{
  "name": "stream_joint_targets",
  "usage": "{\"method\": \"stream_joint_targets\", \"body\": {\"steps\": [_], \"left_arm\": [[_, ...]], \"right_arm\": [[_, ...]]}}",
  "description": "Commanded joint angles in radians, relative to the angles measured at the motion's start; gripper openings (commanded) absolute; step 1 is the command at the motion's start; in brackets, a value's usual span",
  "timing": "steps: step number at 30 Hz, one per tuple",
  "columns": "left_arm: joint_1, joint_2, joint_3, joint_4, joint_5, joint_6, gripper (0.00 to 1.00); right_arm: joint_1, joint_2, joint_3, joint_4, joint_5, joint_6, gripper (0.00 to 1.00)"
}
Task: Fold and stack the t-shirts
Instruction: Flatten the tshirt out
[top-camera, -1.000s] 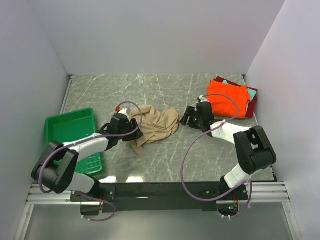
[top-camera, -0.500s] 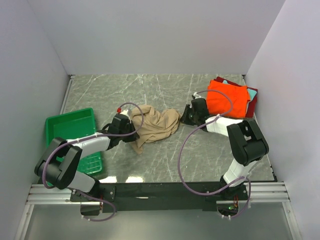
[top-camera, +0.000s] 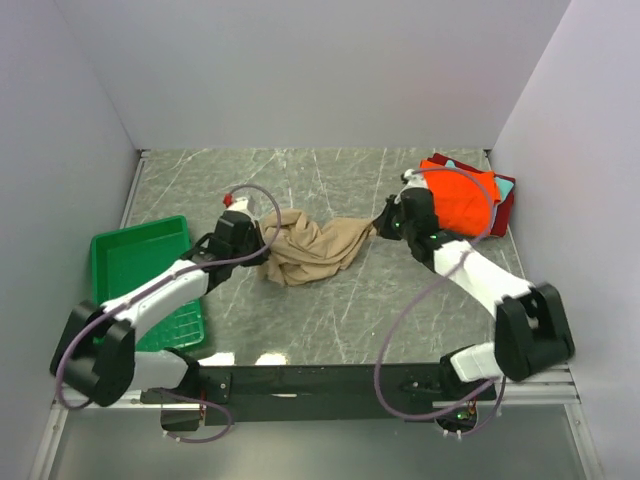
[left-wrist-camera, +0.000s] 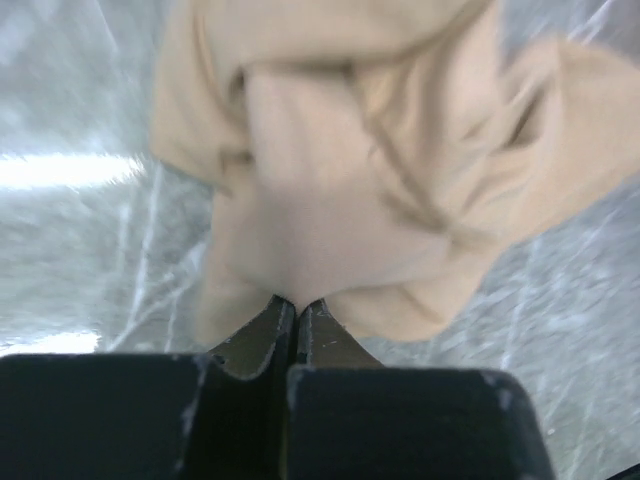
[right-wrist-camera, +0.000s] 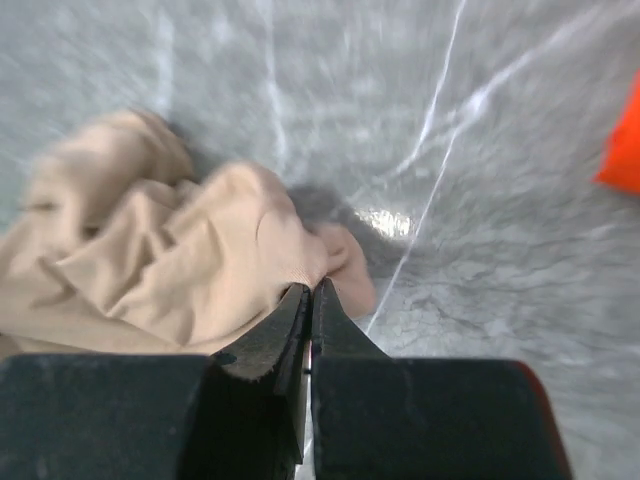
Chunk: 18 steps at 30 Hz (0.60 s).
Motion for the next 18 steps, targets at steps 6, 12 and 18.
{"method": "stream_joint_targets", "body": {"steps": [6,12,18], "left_arm": [[-0.003,-0.203,0.148,-0.142,-0.09,0.05,0.0],[-0.003,-0.203,0.185,-0.168,-0.081,0.069,0.0],[-0.003,-0.058,0.169,-0.144,-0.046,0.084,0.44]], "right_arm": [[0.004,-0.456,-0.032,-0.201,0.172,-0.039,0.0],[0.004,-0.689,-0.043,-0.317,0.253,-0.044,0.0],[0.004,-0.757,-0.165,-0.344,0.282,-0.008,0.0]]}}
